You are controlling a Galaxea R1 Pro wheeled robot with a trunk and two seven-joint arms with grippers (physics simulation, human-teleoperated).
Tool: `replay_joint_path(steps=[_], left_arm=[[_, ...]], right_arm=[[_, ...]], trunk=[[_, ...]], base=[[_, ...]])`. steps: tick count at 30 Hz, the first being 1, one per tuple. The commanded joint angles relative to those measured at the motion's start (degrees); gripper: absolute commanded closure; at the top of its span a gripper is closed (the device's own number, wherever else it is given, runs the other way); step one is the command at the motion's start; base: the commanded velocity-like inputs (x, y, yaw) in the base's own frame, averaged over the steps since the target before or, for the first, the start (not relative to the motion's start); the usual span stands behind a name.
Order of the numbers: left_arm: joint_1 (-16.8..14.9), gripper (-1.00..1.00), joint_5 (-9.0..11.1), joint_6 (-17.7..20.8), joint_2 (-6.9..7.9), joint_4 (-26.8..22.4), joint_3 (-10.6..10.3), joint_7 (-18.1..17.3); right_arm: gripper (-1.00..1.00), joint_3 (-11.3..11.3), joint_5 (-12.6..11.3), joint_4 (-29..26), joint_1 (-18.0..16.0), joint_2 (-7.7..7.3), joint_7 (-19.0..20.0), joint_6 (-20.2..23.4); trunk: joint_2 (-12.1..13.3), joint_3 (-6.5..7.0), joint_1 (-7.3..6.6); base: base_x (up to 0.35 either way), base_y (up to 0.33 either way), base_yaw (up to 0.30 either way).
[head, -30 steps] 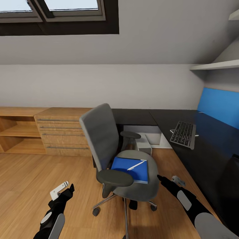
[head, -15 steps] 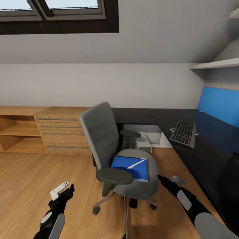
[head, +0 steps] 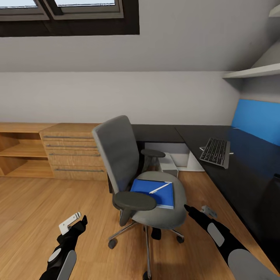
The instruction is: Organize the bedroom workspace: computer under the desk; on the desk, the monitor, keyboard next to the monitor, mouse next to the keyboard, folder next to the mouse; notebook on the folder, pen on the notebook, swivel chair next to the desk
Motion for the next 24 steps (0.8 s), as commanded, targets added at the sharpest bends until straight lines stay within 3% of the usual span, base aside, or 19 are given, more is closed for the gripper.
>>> replay_joint_path(steps=[1, 18, 24], left_arm=[[0.0, -1.00, 0.3, 0.3, -0.04, -0.1, 0.1, 0.1], [0.0, -1.00, 0.3, 0.3, -0.04, -0.1, 0.1, 0.1], [0.0, -1.00, 0.1, 0.2, -0.04, 0.0, 0.1, 0.1]], right_arm=[[-1.00, -0.3, -0.4, -0.1, 0.0, 0.02, 0.3, 0.4], [-1.00, -0.4, -0.4, 0.0, 0.0, 0.02, 0.3, 0.3], [-1.00, -0.3, -0.3, 0.0, 0.0, 0.02, 0.3, 0.3]], trunk=[[0.0, -0.06, -0.01], [0.0, -0.06, -0.01], [0.0, -0.06, -0.01]], base=[[0.000, 0.000, 0.000], [0.000, 0.000, 0.000], [0.163, 0.000, 0.000]])
